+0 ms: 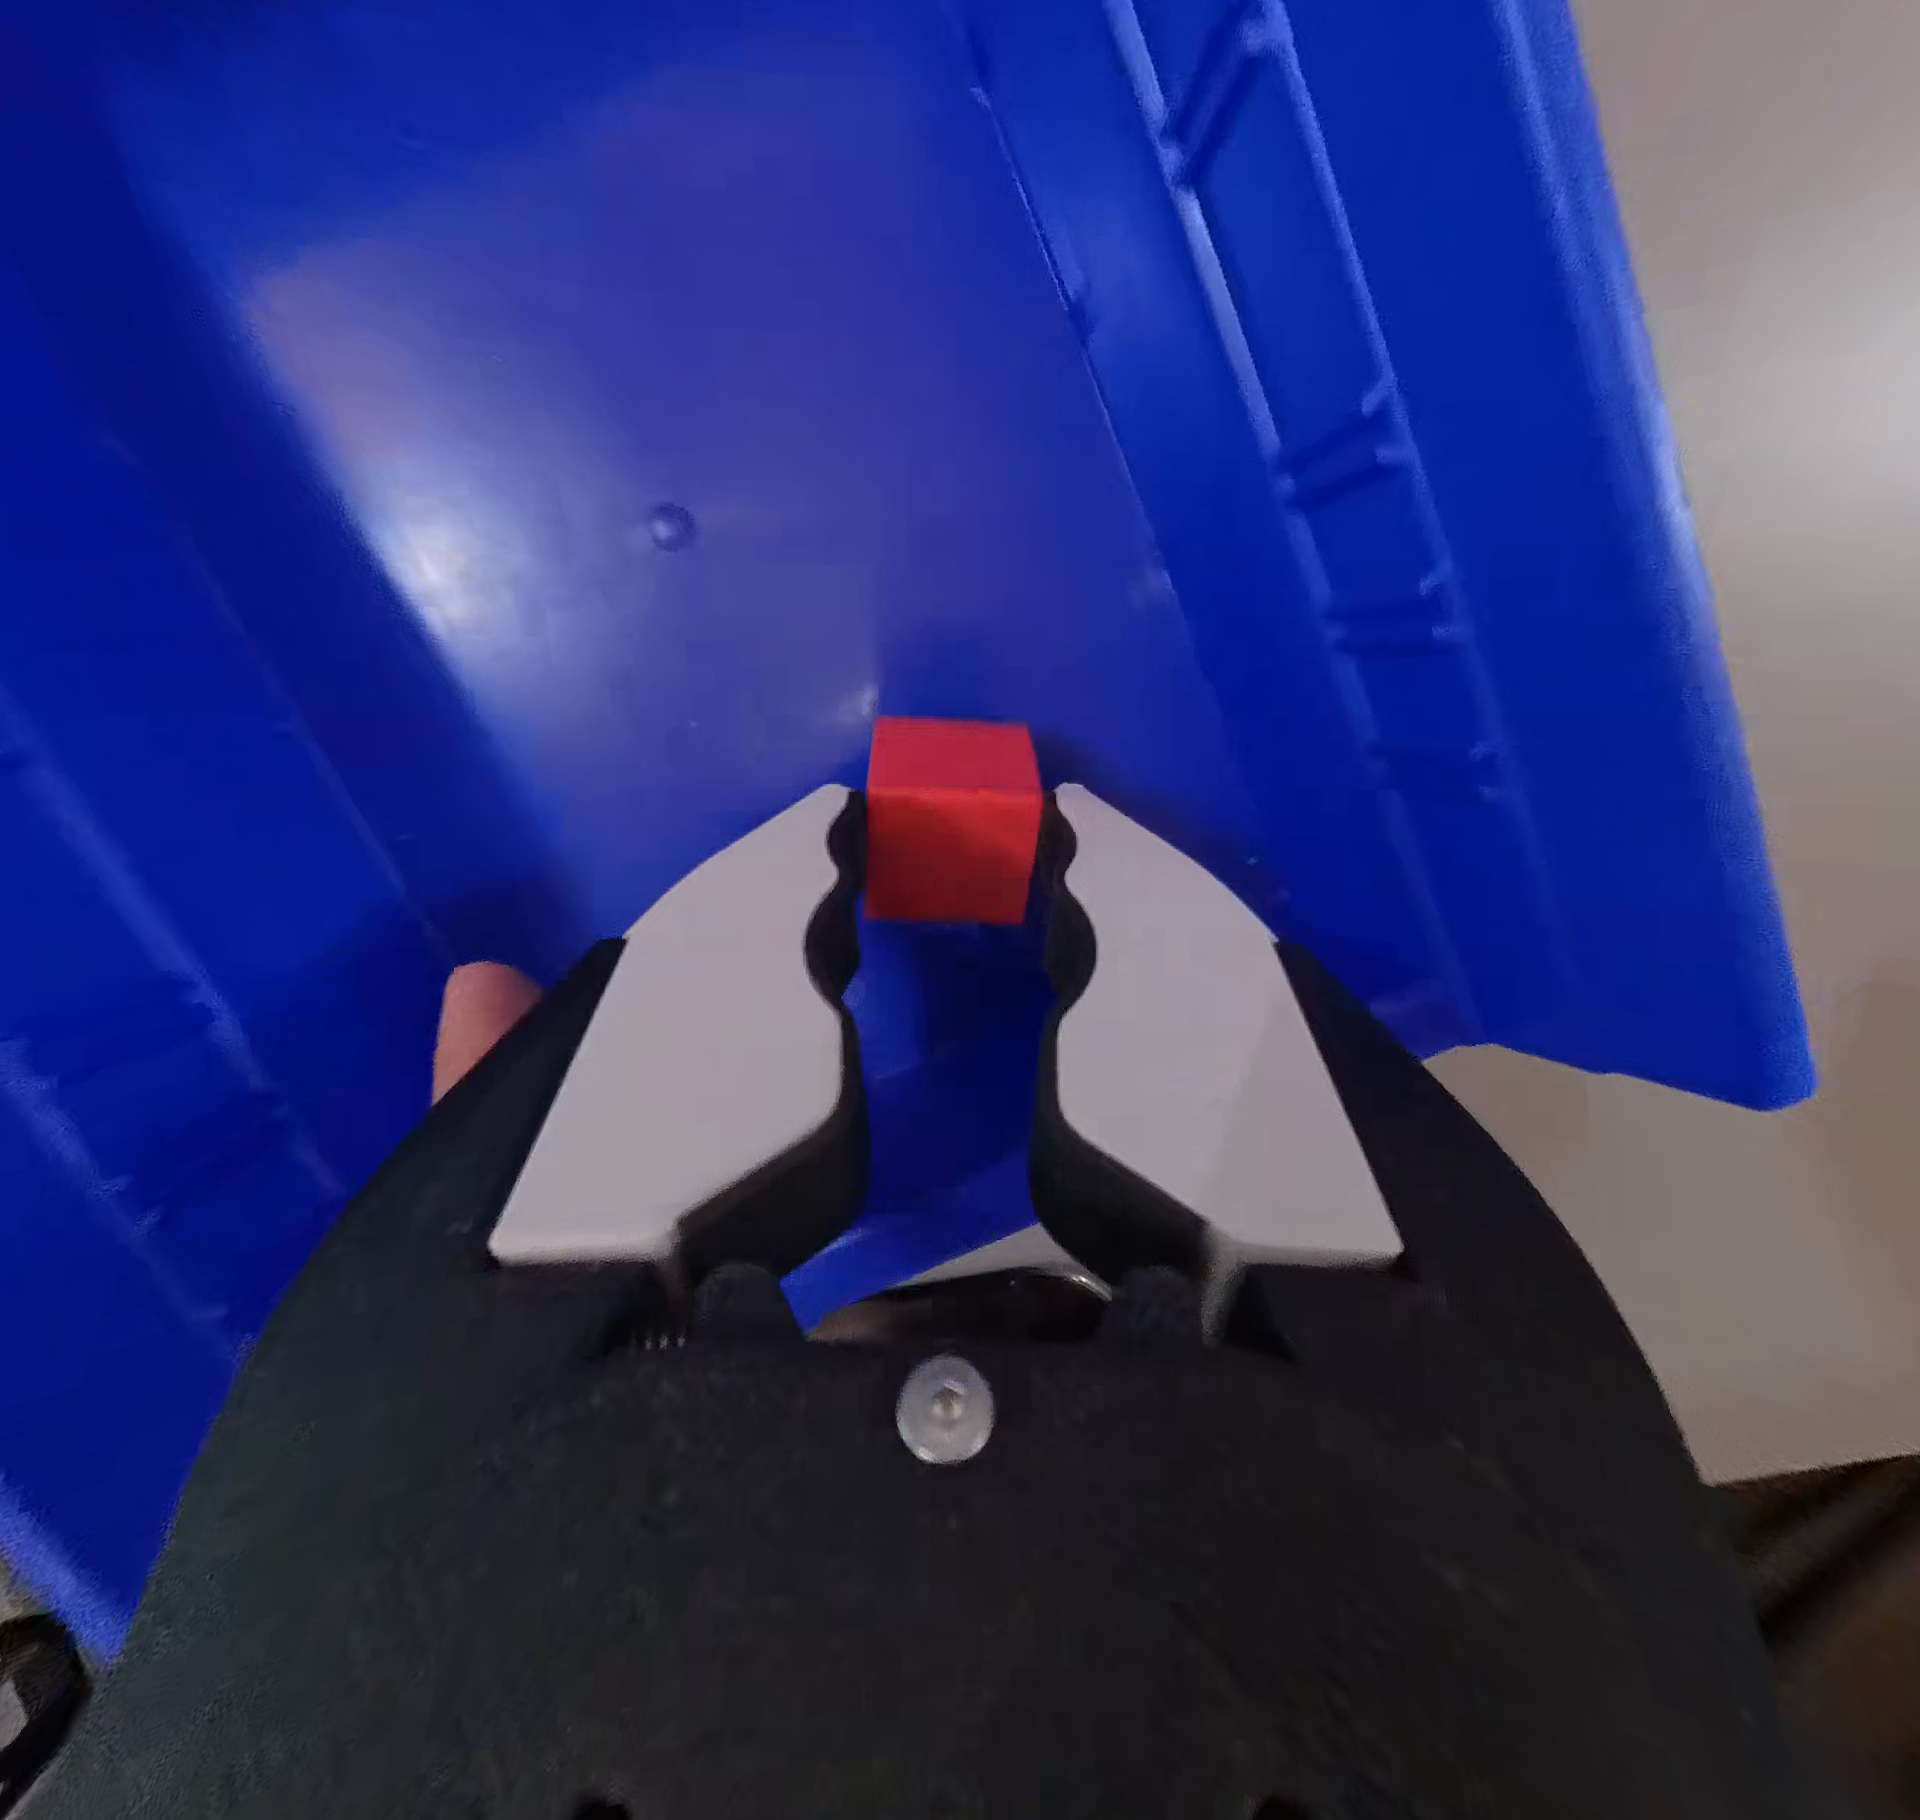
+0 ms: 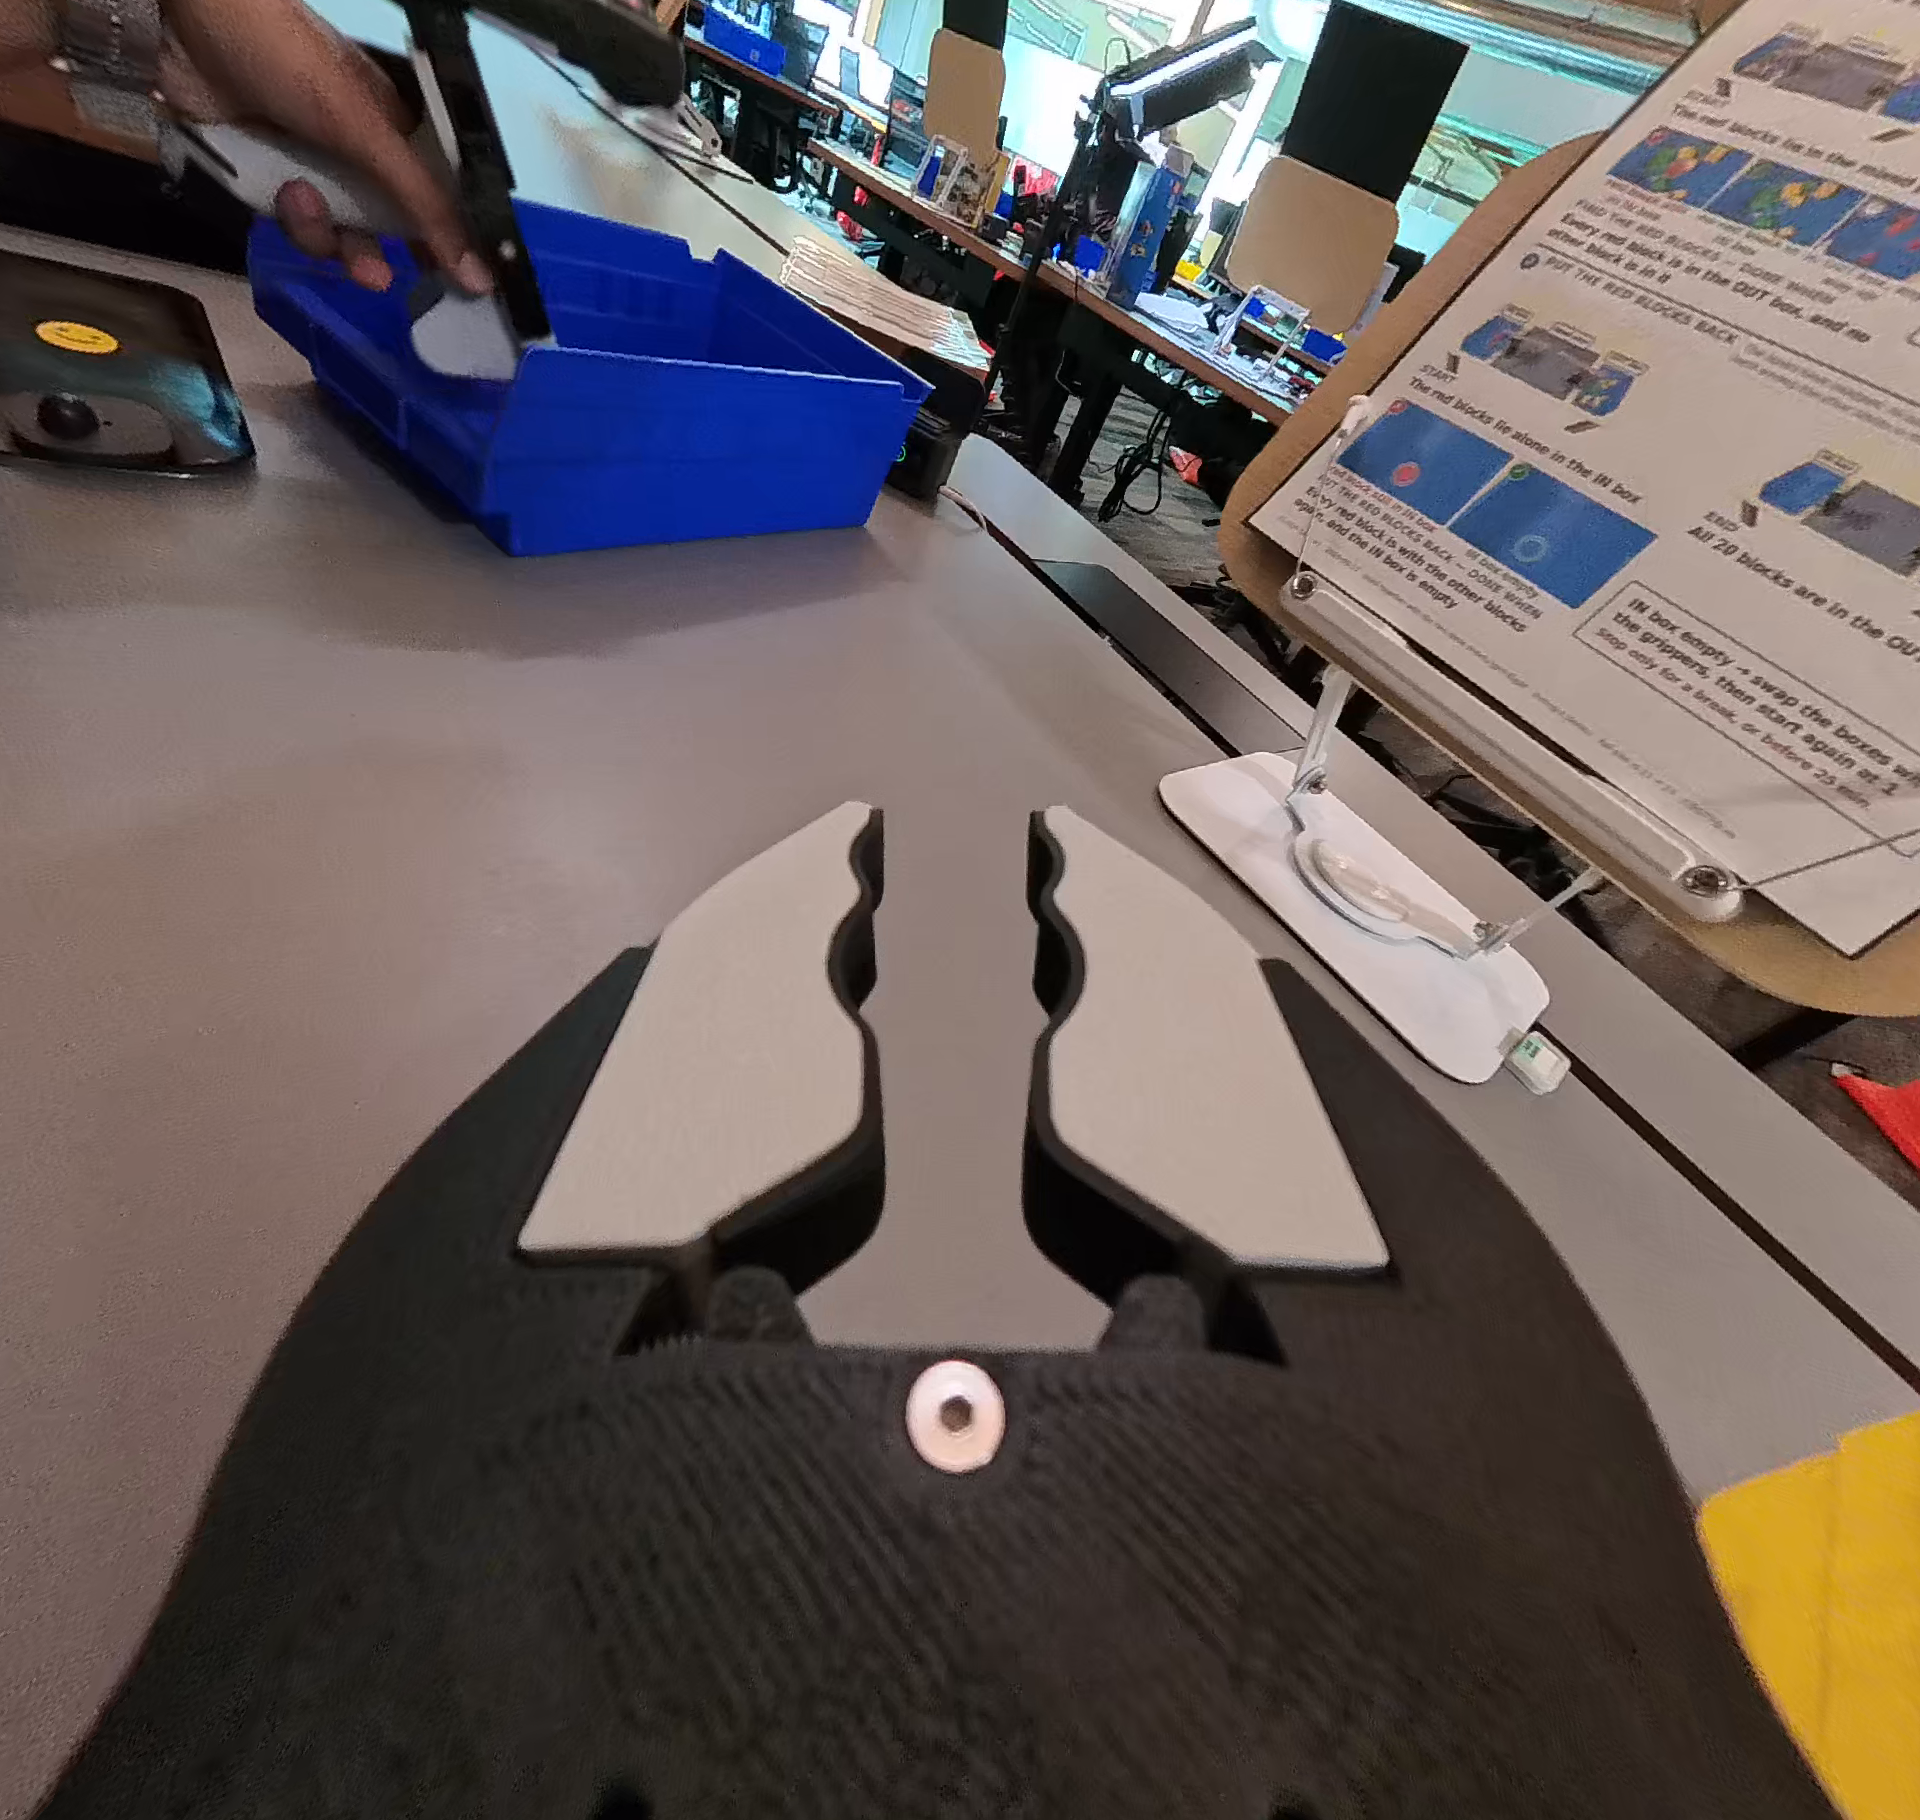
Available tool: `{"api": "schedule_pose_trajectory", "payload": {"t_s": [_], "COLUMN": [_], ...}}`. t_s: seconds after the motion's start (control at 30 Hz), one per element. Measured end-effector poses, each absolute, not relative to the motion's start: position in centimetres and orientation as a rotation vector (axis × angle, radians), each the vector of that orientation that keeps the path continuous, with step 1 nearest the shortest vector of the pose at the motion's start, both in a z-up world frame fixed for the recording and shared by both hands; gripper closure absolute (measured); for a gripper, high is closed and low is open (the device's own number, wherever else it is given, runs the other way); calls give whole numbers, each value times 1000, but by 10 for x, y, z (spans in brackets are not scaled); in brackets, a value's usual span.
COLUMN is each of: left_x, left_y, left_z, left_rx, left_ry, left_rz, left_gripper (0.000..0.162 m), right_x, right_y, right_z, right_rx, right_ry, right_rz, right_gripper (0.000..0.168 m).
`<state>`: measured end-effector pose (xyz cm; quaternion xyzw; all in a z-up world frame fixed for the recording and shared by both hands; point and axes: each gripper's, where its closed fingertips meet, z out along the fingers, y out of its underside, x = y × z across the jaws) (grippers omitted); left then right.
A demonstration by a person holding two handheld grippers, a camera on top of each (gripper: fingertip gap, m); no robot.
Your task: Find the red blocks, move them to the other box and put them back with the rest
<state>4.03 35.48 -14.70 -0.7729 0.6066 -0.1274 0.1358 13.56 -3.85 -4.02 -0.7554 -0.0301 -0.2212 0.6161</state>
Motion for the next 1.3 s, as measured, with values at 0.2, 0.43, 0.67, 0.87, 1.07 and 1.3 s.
{"api": "schedule_pose_trajectory", "payload": {"t_s": [0.2,0.43,0.67,0.87,1.07,1.3], "left_x": [52,71,97,114,120,109], "left_y": [355,333,261,152,56,-17], "left_z": [-101,-27,38,55,0,-42], "left_rx": [-2170,-1989,-1744,-1539,-1407,-1474], "left_ry": [1633,1502,1498,1683,2010,2160], "left_rz": [-664,-982,-1288,-1656,-1749,-2076], "left_gripper": [127,128,129,129,129,129], "right_x": [137,138,136,136,130,118], "right_y": [-38,-38,-40,-41,-38,-31], "right_z": [-41,-41,-38,-36,-39,-53], "right_rx": [-1746,-1746,-1738,-1731,-1740,-1796], "right_ry": [-68,-59,-64,-66,-101,-191], "right_rz": [-506,-503,-516,-525,-527,-517], "right_gripper": [141,142,141,141,140,125]}}
